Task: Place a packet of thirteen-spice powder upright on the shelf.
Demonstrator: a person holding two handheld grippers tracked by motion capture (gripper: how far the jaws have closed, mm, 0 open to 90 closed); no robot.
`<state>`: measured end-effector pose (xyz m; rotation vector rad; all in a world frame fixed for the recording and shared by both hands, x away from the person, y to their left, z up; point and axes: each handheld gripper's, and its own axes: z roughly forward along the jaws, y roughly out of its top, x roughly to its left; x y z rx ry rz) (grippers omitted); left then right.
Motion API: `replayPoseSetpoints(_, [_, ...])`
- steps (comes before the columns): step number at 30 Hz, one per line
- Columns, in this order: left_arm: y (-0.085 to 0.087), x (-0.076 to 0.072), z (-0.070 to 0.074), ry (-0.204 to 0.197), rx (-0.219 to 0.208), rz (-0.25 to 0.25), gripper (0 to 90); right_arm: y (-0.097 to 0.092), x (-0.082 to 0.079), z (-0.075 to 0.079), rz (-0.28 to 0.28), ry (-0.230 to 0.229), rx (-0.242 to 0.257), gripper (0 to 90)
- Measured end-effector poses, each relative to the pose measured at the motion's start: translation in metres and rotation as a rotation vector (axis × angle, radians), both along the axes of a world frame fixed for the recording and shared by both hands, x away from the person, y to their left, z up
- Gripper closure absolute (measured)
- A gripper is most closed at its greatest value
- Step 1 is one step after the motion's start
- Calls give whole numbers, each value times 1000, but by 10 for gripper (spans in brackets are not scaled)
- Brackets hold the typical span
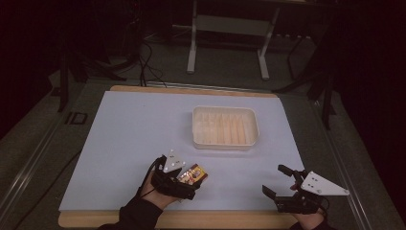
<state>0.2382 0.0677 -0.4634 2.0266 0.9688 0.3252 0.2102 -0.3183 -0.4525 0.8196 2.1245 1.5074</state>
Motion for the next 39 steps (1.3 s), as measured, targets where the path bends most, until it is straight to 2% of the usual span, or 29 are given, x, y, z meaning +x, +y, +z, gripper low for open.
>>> replayPoseSetpoints(1, [0, 0, 0, 0, 0, 0, 13, 0, 0, 0, 0, 0, 0, 103])
replayPoseSetpoints(2, [-4, 3, -5, 21, 29, -11, 13, 0, 0, 0, 0, 0, 0, 103])
replayPoseSetpoints(3, [-5, 4, -6, 33, 30, -20, 13, 0, 0, 0, 3, 0, 1, 103])
replayPoseSetpoints(6, [-9, 8, -11, 73, 53, -13, 13, 0, 0, 0, 4, 0, 0, 103])
replayPoseSetpoints(7, [-9, 8, -11, 73, 53, -13, 12, 0, 0, 0, 4, 0, 0, 103])
replayPoseSetpoints(10, [-13, 13, -20, 102, 95, 11, 12, 0, 0, 0, 4, 0, 0, 103])
replayPoseSetpoints(14, [-14, 16, -27, 140, 113, -8, 13, 1, 0, -1, 7, 0, 0, 103])
replayPoseSetpoints(16, [-14, 18, -30, 144, 123, 0, 13, 1, 0, -1, 8, 3, -2, 103])
replayPoseSetpoints(18, [-15, 20, -34, 143, 154, -3, 13, 1, 1, -1, 12, 5, -3, 103])
replayPoseSetpoints(20, [-15, 21, -38, 158, 154, -10, 13, 1, 1, -2, 14, 6, -6, 103])
replayPoseSetpoints(23, [-17, 23, -44, 147, 200, -22, 46, 1, 1, -2, 13, 7, -4, 103])
replayPoseSetpoints(27, [-18, 27, -50, 195, 216, -37, 54, 0, 2, -2, 14, 15, 1, 103])
replayPoseSetpoints(32, [-19, 29, -54, 232, 227, -45, 54, 1, 2, -2, 12, 15, 2, 103])
replayPoseSetpoints(39, [-22, 30, -57, 236, 270, -38, 134, 1, 2, -3, 15, 18, -1, 103])
